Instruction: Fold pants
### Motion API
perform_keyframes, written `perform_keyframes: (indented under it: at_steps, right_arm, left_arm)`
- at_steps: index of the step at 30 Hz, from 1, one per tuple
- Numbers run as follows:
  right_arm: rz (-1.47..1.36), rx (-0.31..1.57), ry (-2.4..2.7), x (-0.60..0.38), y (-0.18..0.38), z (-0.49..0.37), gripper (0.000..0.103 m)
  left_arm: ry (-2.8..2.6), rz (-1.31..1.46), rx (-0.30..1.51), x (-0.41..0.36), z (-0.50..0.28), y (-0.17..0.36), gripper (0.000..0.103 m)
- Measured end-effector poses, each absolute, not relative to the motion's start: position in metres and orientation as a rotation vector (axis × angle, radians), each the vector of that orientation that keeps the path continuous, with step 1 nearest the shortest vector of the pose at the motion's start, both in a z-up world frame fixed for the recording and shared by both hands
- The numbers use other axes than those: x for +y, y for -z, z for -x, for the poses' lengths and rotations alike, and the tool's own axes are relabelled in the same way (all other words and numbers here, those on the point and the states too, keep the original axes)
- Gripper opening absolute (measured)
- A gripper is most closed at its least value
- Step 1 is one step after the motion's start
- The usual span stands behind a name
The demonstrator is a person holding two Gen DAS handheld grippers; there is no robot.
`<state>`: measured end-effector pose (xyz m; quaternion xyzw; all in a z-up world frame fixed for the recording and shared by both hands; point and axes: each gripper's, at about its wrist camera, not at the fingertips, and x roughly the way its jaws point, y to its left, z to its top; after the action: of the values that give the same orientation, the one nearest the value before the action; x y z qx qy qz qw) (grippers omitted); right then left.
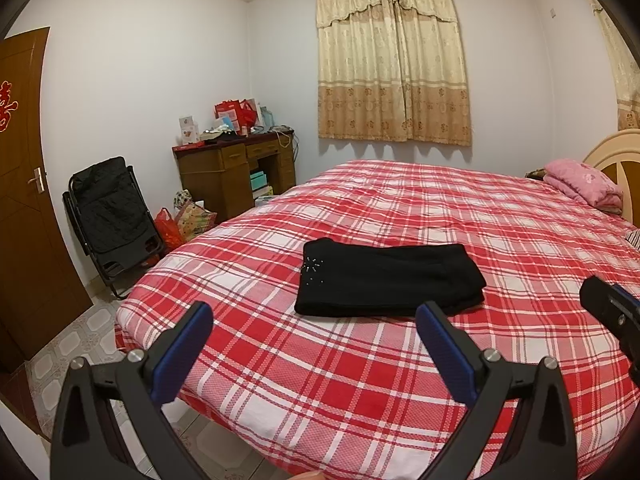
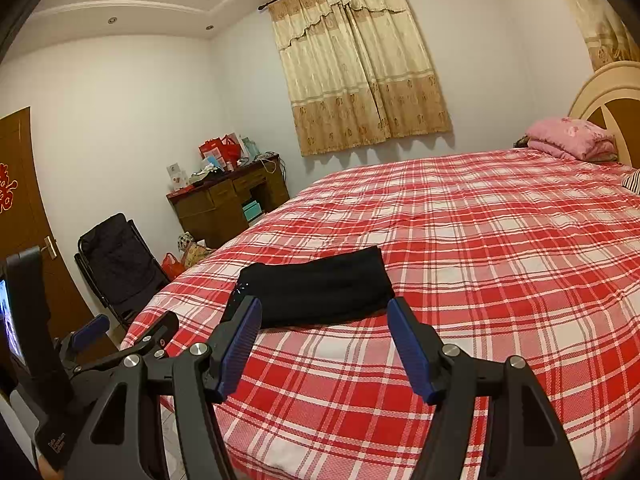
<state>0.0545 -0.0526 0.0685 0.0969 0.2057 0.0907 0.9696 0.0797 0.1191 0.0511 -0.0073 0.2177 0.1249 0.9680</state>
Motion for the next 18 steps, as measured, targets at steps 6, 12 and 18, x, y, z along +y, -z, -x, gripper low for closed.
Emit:
perform_keyframes:
  at_steps: [6,12,18]
  right_arm:
    - [-0.199,0.417,-0.182,-0.0532,-0.0680,-0.0543,0.067]
    - [-0.202,0.418,-0.178,-0.0544,-0.0667,-0.0527,0.067]
    - [-0.205,0.421,-0.176,-0.0541,-0.0658,-0.0525,0.067]
  left_arm:
    - [-0.256,0.013,0.439,0.1179,-0.0792,-0.0513,0.103]
    - [-0.263,0.002,0.428,0.1149,-0.0781,-0.0528,0.103]
    - [-0.281,0.006,0.433,0.1207,-0.0785,-0.0529,0.103]
